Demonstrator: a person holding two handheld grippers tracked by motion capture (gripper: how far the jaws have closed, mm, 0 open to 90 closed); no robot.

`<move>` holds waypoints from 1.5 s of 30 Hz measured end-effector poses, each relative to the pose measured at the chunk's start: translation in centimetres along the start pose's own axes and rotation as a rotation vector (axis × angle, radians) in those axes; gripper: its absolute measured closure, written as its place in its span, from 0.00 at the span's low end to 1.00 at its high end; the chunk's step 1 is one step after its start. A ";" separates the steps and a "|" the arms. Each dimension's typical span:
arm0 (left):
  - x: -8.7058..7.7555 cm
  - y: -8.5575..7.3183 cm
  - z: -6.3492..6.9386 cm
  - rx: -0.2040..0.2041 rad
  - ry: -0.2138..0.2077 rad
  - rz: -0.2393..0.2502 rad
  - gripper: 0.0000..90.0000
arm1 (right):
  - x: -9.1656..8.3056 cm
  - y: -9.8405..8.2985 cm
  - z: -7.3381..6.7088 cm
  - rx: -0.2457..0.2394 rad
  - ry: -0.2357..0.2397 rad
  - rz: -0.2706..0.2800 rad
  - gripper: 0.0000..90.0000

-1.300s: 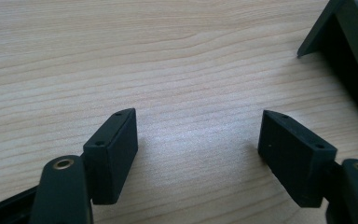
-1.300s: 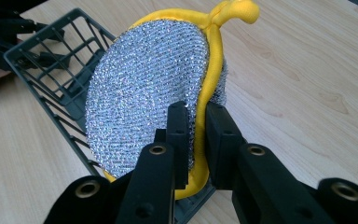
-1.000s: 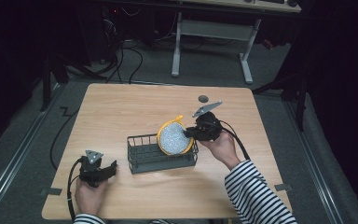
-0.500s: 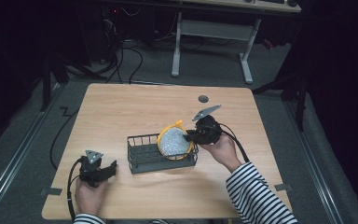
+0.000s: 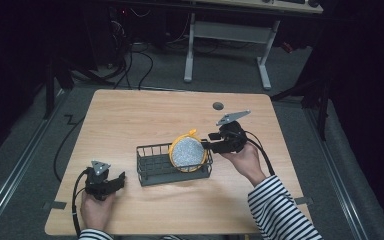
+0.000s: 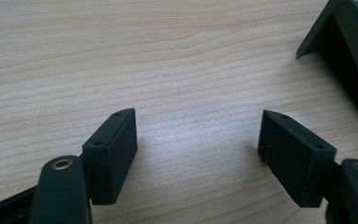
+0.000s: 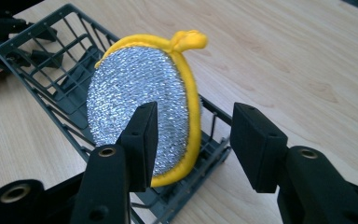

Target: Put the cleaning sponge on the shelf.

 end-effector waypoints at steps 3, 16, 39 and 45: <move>0.0 0.0 0.0 -0.001 -0.001 0.000 0.32 | -0.5 -0.1 0.3 0.011 -0.009 0.010 0.58; 0.0 0.0 0.0 -0.002 -0.002 0.001 0.33 | -5.2 -1.8 2.6 0.097 -0.085 0.100 0.58; 0.0 0.0 0.0 0.001 0.000 0.000 0.33 | -10.6 -7.6 5.0 0.217 -0.211 0.165 0.59; 0.0 0.0 0.0 0.002 0.000 -0.001 0.33 | -10.8 -9.5 5.2 0.252 -0.226 0.174 0.59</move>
Point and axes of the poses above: each handheld gripper's, and its own axes: x roughly forward along the jaws, y roughly out of its top, z roughly to its right, the point moved 2 cm from there along x, roughly forward along the jaws, and after that the axes turned 5 degrees about z, right-handed, at the moved point
